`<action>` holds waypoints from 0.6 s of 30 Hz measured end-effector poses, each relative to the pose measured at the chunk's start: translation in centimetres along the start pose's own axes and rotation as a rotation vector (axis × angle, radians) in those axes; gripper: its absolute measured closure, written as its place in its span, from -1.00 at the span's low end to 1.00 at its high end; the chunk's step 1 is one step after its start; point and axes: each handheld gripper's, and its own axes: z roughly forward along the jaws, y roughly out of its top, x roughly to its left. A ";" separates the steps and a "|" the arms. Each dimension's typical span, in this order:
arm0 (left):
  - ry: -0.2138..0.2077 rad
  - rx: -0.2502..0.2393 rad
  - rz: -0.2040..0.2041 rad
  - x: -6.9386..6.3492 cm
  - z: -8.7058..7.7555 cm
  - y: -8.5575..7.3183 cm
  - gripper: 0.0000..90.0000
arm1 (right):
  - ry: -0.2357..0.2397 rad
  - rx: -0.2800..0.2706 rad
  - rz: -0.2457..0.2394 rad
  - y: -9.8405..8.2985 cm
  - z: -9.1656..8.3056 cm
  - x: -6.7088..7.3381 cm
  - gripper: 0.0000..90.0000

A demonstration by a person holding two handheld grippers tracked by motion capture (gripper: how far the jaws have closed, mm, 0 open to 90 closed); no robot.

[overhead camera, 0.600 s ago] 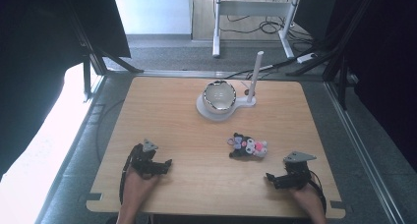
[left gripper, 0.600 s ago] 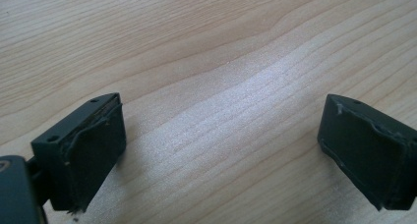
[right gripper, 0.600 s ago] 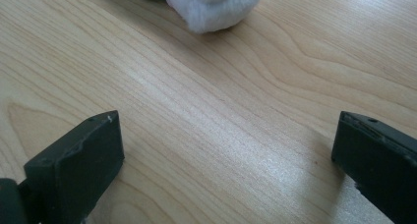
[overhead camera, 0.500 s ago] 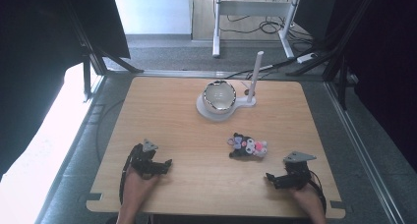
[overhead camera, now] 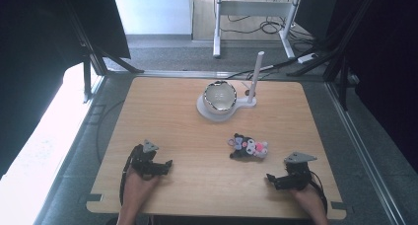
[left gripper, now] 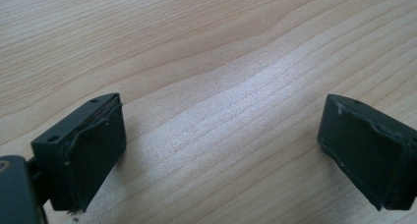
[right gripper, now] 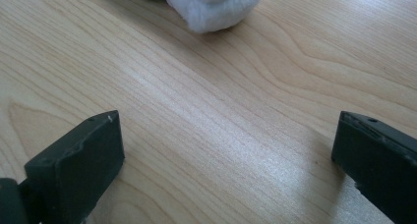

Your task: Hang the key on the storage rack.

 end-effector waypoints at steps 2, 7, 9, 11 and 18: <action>0.000 0.000 0.000 0.0 0.0 0.0 -0.91 | 0.000 0.000 0.001 0.0 0.0 0.0 -1.00; 0.000 0.000 0.000 0.0 0.0 0.0 -0.91 | 0.003 -0.001 -0.001 0.0 0.0 0.0 -1.00; 0.000 0.000 0.000 0.0 0.0 0.0 -0.91 | 0.008 0.004 -0.004 0.1 0.0 -0.1 -1.00; 0.000 0.000 0.000 0.0 0.0 0.0 -0.91 | 0.009 0.008 -0.005 0.1 -0.1 -0.1 -1.00; 0.000 0.000 0.000 0.0 0.0 0.0 -0.91 | 0.022 0.037 -0.032 0.8 -0.5 -0.3 -1.00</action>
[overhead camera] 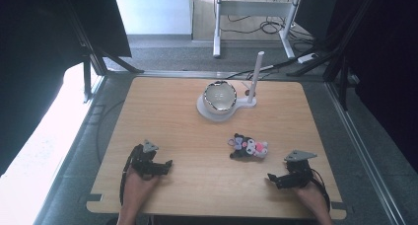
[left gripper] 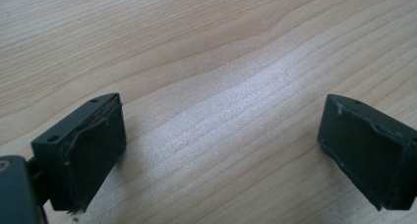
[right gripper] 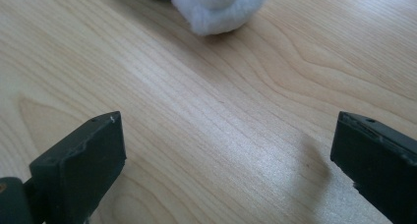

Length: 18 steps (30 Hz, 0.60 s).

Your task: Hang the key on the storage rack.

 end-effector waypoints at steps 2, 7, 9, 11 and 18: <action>0.000 0.000 0.000 0.0 0.0 0.0 -0.91 | -0.003 0.018 -0.030 0.5 -0.2 -0.1 -1.00; 0.000 0.000 0.000 0.0 0.0 0.0 -0.91 | 0.006 0.034 -0.064 1.3 -0.3 -0.3 -1.00; 0.000 0.000 0.000 0.0 0.0 0.0 -0.91 | 0.012 0.046 -0.073 1.7 -0.2 -0.3 -1.00; 0.000 0.000 0.000 0.0 0.0 0.0 -0.91 | 0.015 0.050 -0.078 1.9 -0.1 -0.3 -1.00; 0.000 0.000 0.000 0.0 0.0 0.0 -0.91 | 0.042 0.082 -0.119 3.3 0.2 -0.5 -1.00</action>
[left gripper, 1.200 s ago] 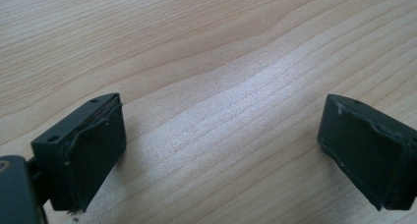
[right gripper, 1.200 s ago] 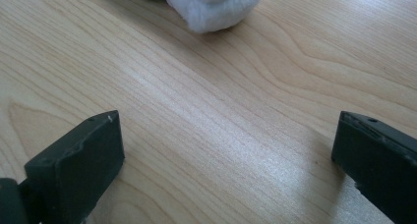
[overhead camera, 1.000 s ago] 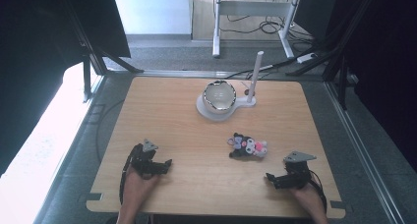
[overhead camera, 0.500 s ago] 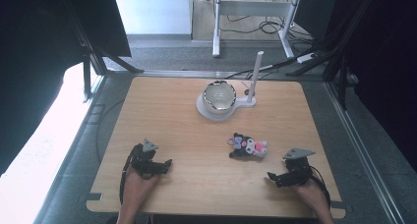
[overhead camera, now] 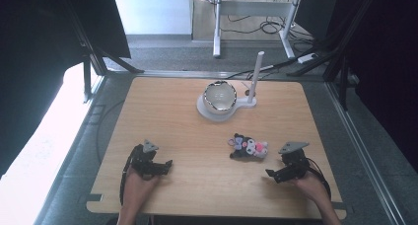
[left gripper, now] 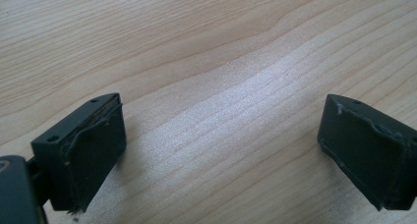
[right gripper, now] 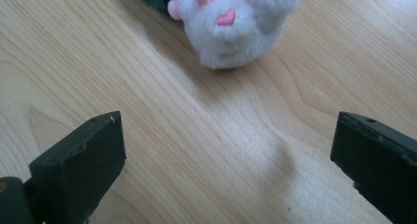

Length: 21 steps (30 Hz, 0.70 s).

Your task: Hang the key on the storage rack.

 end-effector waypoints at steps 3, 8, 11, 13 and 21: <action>0.000 0.000 0.000 0.0 0.0 0.0 -0.91 | 0.008 0.011 -0.006 0.4 0.0 -0.2 -0.99; 0.000 0.000 0.000 0.0 0.0 0.0 -0.91 | 0.016 0.046 -0.016 1.5 0.3 -0.6 -0.98; 0.000 0.000 0.000 0.0 0.0 0.0 -0.91 | 0.024 0.074 -0.030 2.5 0.5 -1.0 -0.97; 0.000 0.000 0.000 0.0 0.0 0.0 -0.91 | 0.035 0.090 -0.032 3.0 0.6 -1.2 -0.97; 0.000 0.000 0.000 0.0 0.0 0.0 -0.91 | 0.047 0.168 -0.095 5.2 1.2 -1.5 -0.94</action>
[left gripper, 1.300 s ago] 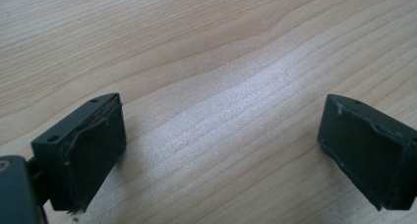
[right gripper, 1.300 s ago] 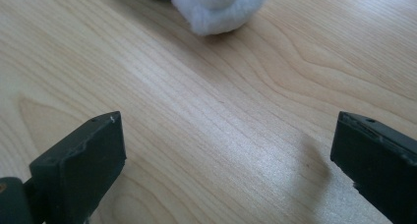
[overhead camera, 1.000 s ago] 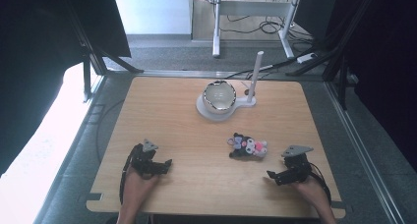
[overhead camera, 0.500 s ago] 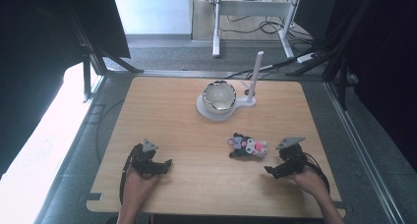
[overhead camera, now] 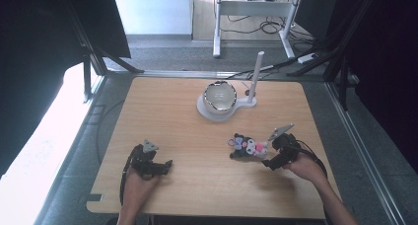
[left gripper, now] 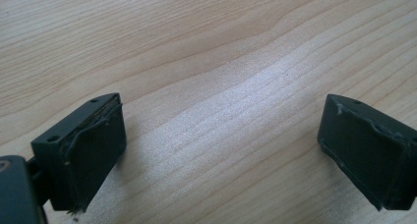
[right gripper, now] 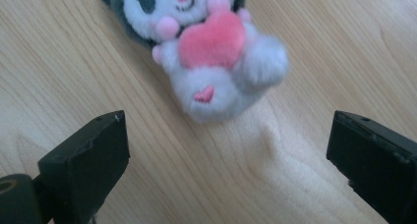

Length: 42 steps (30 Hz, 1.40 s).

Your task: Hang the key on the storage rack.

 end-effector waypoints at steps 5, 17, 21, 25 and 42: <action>0.000 0.000 0.000 0.0 0.0 0.0 -0.91 | 0.014 0.052 -0.043 1.5 0.2 -0.2 -0.93; 0.000 0.000 0.000 0.0 0.0 0.0 -0.91 | 0.048 0.181 -0.166 5.2 1.8 0.0 -0.89; 0.000 0.000 0.000 0.0 0.0 0.0 -0.91 | 0.057 0.229 -0.213 6.2 2.6 0.3 -0.83; 0.000 0.000 0.000 0.0 0.0 0.0 -0.91 | 0.075 0.280 -0.254 7.1 3.4 0.5 -0.70; 0.000 0.000 0.000 0.0 0.0 0.0 -0.91 | 0.102 0.466 -0.342 8.8 5.7 1.1 -0.06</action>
